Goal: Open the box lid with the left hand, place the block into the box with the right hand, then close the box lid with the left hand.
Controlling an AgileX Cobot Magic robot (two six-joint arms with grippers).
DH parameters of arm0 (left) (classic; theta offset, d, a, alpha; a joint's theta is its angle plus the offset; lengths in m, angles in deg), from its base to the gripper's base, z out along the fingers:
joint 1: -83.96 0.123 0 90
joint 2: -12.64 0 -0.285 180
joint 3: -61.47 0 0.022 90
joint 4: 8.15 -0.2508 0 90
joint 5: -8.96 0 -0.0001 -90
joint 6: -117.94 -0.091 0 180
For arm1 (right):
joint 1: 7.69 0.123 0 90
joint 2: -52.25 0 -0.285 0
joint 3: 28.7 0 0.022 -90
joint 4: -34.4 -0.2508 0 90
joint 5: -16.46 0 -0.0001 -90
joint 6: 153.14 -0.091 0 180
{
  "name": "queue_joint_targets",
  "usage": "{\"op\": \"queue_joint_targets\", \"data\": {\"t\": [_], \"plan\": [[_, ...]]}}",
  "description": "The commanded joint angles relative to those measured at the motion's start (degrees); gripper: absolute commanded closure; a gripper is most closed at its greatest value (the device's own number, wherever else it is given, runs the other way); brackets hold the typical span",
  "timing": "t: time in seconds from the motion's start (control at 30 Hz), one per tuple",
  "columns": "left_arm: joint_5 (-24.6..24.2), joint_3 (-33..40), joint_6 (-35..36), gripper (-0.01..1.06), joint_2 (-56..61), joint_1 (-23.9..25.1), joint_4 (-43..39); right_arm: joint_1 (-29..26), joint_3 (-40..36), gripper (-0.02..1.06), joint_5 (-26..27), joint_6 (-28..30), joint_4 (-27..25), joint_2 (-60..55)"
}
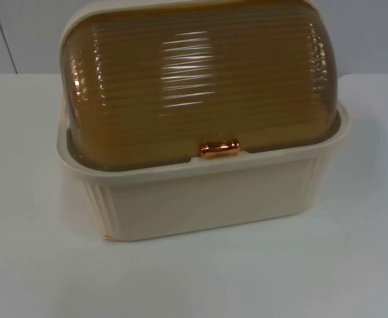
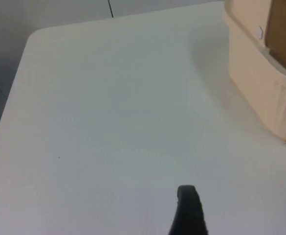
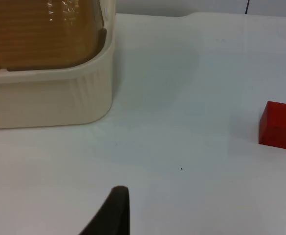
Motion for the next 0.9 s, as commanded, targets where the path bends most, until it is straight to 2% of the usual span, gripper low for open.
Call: {"op": "queue_joint_targets", "data": {"t": [0.0,0.37,0.87], "plan": [[0.67,0.2,0.43,0.47,0.16,-0.06,-1.3,-0.26,-0.07,0.0,0.62,0.23,-0.11,0.1],[0.88,0.2,0.43,0.47,0.16,-0.06,-3.09,-0.26,-0.07,0.0,0.62,0.23,-0.11,0.1],[0.77,0.2,0.54,0.47,0.16,-0.06,-1.06,-0.26,-0.07,0.0,0.62,0.23,-0.11,0.1]]}}
